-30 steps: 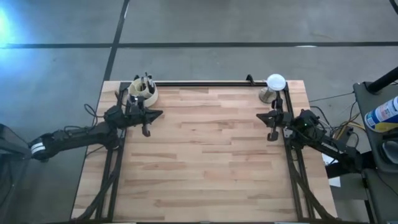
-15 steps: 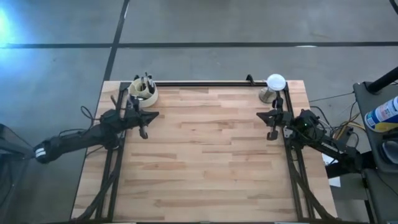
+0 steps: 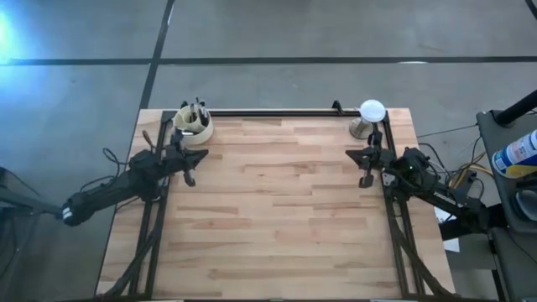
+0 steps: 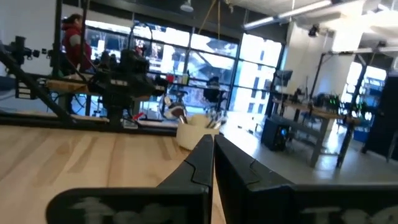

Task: Put items in baskets/containers
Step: Return to Home Position

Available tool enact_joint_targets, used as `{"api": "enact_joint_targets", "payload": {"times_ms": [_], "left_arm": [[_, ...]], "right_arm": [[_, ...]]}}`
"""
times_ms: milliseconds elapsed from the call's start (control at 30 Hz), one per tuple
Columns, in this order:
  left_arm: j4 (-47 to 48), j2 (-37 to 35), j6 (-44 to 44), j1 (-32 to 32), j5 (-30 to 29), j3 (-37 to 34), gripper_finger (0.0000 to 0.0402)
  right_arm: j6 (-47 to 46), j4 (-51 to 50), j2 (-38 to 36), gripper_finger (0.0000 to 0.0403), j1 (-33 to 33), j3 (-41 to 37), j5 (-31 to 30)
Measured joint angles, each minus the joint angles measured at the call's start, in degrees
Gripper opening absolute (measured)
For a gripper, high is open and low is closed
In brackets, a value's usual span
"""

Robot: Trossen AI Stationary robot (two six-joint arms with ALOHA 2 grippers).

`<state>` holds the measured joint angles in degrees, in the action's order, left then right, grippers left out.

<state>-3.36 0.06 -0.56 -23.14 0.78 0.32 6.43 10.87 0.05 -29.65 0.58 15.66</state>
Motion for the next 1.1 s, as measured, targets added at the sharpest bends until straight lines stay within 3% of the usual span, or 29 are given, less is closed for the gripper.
{"api": "enact_joint_targets", "payload": {"times_ms": [333, 533, 1100], "left_arm": [[2.65, 1.36, -6.83, 0.00, 0.68, 0.00, 0.0000], [2.81, 1.79, -7.10, 0.00, 0.68, 0.02, 0.0000], [2.21, 1.79, -7.19, 0.00, 0.81, 0.02, 0.0000]], "right_arm": [[-0.88, -2.94, 0.17, 0.0008, 0.00, 0.00, -0.83], [-6.67, -3.23, 0.37, 0.0008, 0.00, 0.00, -0.83], [-6.07, -3.41, 0.83, 0.0009, 0.00, -0.02, -0.72]]}}
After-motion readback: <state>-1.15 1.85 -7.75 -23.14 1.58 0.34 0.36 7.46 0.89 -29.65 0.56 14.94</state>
